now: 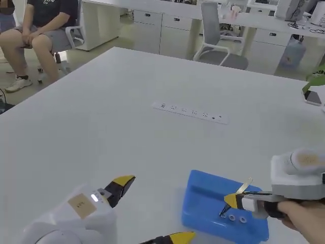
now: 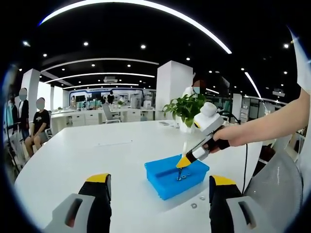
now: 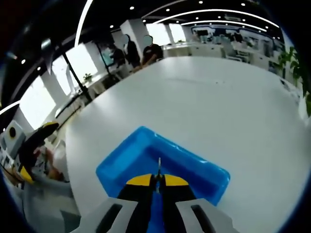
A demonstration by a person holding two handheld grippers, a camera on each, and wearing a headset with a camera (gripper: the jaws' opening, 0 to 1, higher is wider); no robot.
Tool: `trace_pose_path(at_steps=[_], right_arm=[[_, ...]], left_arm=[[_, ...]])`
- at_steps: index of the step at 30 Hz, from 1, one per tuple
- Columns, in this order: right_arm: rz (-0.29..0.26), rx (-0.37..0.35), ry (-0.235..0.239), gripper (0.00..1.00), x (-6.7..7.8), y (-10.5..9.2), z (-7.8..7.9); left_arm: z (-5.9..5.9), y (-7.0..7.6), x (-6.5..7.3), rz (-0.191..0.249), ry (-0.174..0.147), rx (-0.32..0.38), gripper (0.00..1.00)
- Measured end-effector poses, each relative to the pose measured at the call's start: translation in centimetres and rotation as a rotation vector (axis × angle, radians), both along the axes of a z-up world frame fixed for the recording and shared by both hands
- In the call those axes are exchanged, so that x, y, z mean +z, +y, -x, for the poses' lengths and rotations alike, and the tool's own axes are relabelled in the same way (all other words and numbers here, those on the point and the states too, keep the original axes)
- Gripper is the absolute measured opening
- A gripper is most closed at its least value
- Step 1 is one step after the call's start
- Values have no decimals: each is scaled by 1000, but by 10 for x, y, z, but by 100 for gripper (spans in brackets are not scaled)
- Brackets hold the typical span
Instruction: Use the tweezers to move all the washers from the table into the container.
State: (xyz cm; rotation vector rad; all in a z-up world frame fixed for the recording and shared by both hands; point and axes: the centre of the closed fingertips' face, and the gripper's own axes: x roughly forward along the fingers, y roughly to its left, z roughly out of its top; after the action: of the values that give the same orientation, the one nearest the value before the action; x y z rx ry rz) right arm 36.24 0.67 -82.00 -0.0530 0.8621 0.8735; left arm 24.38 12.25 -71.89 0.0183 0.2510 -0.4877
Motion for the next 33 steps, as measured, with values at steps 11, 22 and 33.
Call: trace_pose_path(at_steps=[11, 22, 33], right_arm=[[70, 162, -106, 4, 4, 6, 13], [51, 168, -171, 4, 35, 5, 14], [-2, 200, -218, 4, 67, 13, 39]], left_arm=[[0, -1, 2, 9, -5, 0, 84], [0, -2, 3, 5, -3, -3, 84], [0, -3, 2, 3, -1, -9, 84]])
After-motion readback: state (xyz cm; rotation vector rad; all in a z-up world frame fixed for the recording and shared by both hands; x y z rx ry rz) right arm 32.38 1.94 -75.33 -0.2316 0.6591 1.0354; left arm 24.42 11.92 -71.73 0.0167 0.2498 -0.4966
